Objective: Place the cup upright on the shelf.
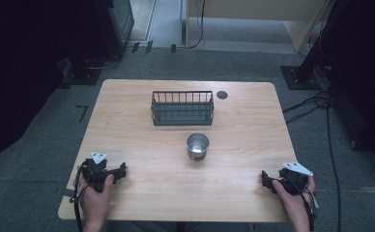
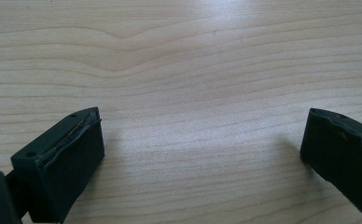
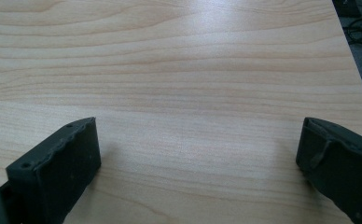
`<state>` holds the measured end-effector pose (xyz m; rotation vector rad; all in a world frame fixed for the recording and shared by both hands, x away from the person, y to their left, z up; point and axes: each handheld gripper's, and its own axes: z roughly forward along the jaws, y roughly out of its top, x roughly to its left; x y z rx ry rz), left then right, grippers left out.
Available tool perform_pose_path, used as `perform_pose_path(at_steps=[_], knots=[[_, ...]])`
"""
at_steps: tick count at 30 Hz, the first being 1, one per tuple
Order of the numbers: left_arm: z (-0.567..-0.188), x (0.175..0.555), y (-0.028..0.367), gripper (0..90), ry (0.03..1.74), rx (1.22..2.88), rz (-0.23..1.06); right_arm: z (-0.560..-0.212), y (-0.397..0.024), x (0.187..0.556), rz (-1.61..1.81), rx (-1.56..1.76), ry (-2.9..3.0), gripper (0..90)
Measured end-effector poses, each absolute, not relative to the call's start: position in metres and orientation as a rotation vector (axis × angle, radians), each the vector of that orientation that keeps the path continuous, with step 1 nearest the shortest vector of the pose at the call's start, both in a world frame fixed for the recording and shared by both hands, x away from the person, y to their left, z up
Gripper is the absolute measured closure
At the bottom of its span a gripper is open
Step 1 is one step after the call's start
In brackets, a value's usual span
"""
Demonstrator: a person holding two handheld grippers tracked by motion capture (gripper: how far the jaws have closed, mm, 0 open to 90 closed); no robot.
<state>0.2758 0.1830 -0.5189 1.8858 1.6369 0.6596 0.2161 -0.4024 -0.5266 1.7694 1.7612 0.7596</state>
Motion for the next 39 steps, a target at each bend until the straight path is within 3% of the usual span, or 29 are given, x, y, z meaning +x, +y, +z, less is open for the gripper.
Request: perform_pose_path(at_steps=[21, 39], knots=[[-0.519, 0.276, 0.183, 0.0, 1.636, 1.888, 0.659, -0.484, -0.366, 0.228, 0.854, 1.686, 1.822, 0.0], [-0.519, 0.276, 0.183, 0.0, 1.636, 1.888, 0.659, -0.468, -0.322, 0.247, 0.975, 1.615, 1.899, 0.0]])
